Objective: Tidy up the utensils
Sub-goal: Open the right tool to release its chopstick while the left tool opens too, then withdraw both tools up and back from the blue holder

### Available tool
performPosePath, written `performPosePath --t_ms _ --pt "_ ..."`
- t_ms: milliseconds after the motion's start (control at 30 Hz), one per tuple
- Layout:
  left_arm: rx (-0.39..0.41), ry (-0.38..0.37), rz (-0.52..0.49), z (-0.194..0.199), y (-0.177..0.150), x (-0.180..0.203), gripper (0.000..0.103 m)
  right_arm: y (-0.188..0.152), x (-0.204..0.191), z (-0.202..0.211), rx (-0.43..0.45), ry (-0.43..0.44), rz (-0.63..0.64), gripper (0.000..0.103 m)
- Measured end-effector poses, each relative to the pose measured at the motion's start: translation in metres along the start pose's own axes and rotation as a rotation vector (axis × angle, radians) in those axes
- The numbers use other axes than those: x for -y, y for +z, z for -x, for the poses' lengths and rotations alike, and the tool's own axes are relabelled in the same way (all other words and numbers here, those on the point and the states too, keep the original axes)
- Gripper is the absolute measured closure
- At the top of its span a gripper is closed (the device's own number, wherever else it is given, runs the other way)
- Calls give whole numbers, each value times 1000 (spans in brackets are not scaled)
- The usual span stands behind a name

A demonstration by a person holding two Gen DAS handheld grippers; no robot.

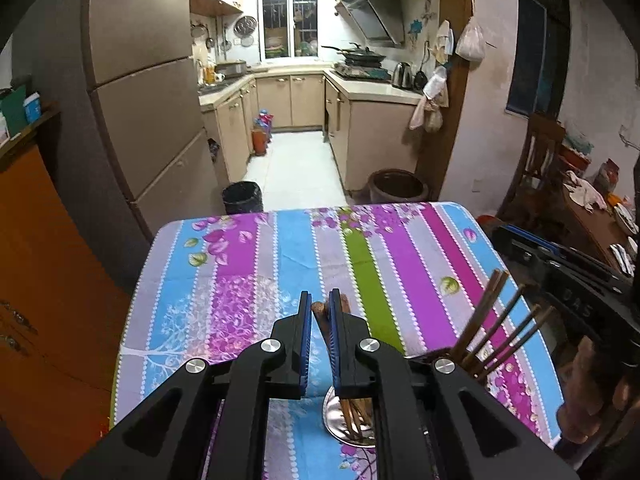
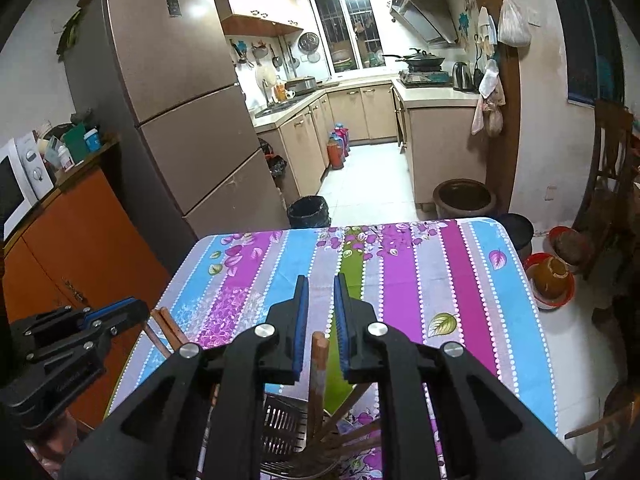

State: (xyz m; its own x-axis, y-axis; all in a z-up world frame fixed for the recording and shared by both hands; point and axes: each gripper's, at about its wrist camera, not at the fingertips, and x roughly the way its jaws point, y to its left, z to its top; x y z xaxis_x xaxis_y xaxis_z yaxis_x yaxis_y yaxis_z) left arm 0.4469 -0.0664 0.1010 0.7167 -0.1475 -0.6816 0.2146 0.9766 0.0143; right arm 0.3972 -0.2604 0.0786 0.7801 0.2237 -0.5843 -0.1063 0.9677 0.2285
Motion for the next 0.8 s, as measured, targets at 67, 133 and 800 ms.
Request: performPosePath --t_ms 67,133,800 --pt "23 21 -1 3 1 -2 93 1 0 4 12 6 3 91" --pt "42 34 -1 7 2 -4 93 1 1 6 16 8 0 91" --pt "53 10 0 12 1 -11 81 -11 4 32 50 18 23 86"
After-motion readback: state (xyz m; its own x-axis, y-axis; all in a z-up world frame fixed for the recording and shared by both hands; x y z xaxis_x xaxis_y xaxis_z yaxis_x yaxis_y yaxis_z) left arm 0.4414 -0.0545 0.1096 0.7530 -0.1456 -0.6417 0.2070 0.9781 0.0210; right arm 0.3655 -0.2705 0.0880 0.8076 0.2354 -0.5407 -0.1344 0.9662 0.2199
